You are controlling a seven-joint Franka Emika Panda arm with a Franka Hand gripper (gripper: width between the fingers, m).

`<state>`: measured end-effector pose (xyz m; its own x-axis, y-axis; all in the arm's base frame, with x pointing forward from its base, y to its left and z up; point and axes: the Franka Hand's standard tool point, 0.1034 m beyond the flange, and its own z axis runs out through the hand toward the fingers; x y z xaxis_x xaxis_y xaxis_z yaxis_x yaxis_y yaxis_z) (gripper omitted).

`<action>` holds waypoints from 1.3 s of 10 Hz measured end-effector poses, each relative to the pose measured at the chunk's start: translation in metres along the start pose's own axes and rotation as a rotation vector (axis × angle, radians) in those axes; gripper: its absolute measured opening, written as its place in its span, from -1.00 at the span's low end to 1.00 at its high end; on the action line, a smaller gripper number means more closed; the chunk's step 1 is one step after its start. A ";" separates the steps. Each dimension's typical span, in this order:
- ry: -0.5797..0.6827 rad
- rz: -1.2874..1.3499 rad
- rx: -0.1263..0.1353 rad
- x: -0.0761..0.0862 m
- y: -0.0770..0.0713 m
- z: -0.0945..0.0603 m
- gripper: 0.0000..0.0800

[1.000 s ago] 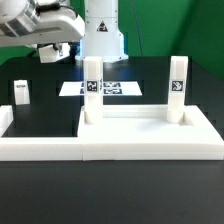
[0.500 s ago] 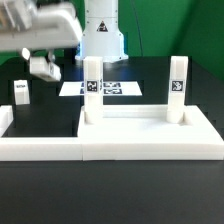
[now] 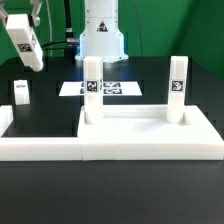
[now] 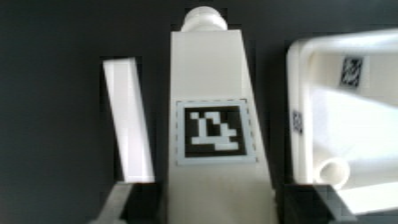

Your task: Assemble desk

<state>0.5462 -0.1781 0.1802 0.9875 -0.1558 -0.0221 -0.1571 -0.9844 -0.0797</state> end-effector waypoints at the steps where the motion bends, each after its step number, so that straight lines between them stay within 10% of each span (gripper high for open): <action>1: 0.062 0.007 -0.020 0.004 0.000 -0.002 -0.28; 6: 0.432 0.093 -0.028 0.075 -0.119 -0.043 -0.28; 8: 0.484 0.166 0.005 0.055 -0.164 -0.014 -0.28; 11: 0.471 0.129 -0.006 0.056 -0.161 -0.013 -0.28; 13: 0.456 0.029 -0.038 0.036 -0.219 0.022 -0.28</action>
Offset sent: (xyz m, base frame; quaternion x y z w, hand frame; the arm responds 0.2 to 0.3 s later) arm 0.0772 0.0687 0.0591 -0.0491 0.2423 0.0523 0.9675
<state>0.6160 0.0335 0.1744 0.8872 -0.1956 0.4179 -0.1931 -0.9800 -0.0488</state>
